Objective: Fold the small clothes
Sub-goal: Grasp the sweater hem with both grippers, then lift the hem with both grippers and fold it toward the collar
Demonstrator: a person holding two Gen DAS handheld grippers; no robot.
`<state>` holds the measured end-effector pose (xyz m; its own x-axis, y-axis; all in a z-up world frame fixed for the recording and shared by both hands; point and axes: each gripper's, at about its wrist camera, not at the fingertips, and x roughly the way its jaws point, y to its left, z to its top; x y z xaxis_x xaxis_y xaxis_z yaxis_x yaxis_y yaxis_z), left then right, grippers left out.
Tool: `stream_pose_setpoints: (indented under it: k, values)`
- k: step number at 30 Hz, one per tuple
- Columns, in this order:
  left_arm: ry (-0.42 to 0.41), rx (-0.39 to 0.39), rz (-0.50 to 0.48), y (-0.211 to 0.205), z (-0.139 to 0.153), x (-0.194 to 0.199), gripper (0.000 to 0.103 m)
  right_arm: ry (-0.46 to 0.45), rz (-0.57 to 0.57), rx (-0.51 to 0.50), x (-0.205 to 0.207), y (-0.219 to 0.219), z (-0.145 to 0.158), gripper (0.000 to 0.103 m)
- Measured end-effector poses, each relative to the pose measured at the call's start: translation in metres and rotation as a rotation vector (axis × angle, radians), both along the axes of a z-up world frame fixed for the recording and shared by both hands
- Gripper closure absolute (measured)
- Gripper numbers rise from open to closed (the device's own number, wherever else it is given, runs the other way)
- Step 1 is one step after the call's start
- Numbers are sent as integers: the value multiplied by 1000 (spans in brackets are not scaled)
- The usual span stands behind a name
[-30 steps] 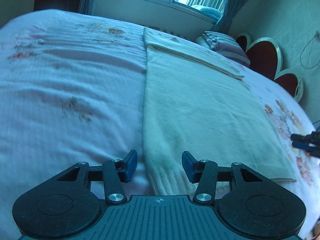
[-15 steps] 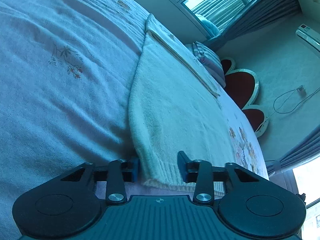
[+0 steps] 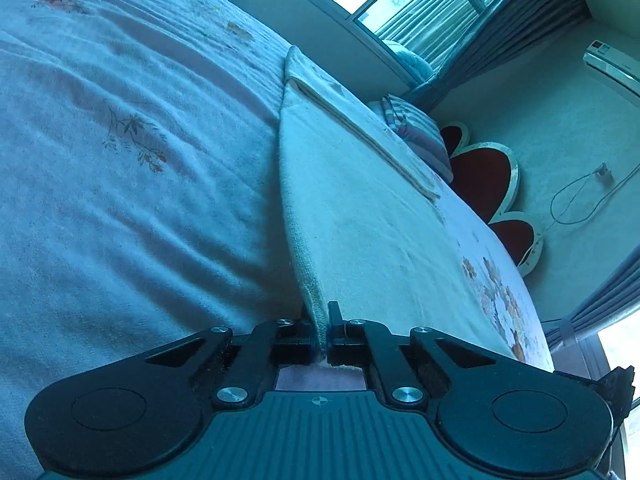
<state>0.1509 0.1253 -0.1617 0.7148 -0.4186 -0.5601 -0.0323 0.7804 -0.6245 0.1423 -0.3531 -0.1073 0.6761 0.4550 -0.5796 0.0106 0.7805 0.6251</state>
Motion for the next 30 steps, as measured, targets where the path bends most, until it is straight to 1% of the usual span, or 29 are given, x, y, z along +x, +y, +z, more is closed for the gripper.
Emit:
stream_pose_setpoints:
  k: [1, 2, 3, 5, 7, 8, 9, 10, 11, 13, 14, 15, 16, 18, 21, 26, 30]
  values:
    - [18, 10, 1, 0, -5, 1, 99, 21, -1, -13, 2, -1, -5, 98]
    - [18, -9, 7, 1, -10, 1, 99, 61, -7, -25, 6, -3, -14, 98]
    - [20, -28, 11, 3, -11, 1, 99, 86, -11, -10, 8, -5, -20, 98]
    - [24, -28, 6, 4, -9, 2, 99, 83, -12, 20, 6, -6, -22, 98]
    - [28, -17, -5, 4, -6, 2, 98, 74, 0, 9, 7, -3, -19, 96]
    - [33, -16, -2, 5, -7, 3, 95, 65, 3, 6, 7, -2, -18, 90]
    - [38, -22, 1, 6, -8, 5, 95, 62, 0, 4, 8, -2, -18, 83]
    - [41, -29, 7, 6, -9, 7, 95, 66, -1, 7, 9, -1, -19, 82]
    - [41, -32, 11, 6, -10, 8, 95, 74, 5, 10, 11, -1, -21, 83]
    - [44, -35, 26, 6, -12, 9, 96, 65, 12, 3, 13, 1, -23, 87]
    - [43, -47, 31, 7, -14, 10, 96, 65, 10, -3, 13, 1, -24, 97]
    - [42, -62, 40, 9, -15, 10, 96, 66, 10, -4, 15, 0, -26, 98]
    - [39, -86, 47, 11, -18, 9, 99, 57, 7, 3, 14, -2, -26, 98]
    - [29, -101, 56, 13, -18, 6, 99, 32, 4, -4, 12, -3, -21, 98]
    - [-7, -122, 76, 13, -11, 1, 99, -13, 8, 0, 8, -4, -9, 98]
    - [-81, -119, 91, 12, 15, 2, 99, -87, 28, -8, 15, -3, 17, 98]
    - [-143, -115, 83, 11, 41, 19, 99, -128, 49, -23, 34, 0, 40, 98]
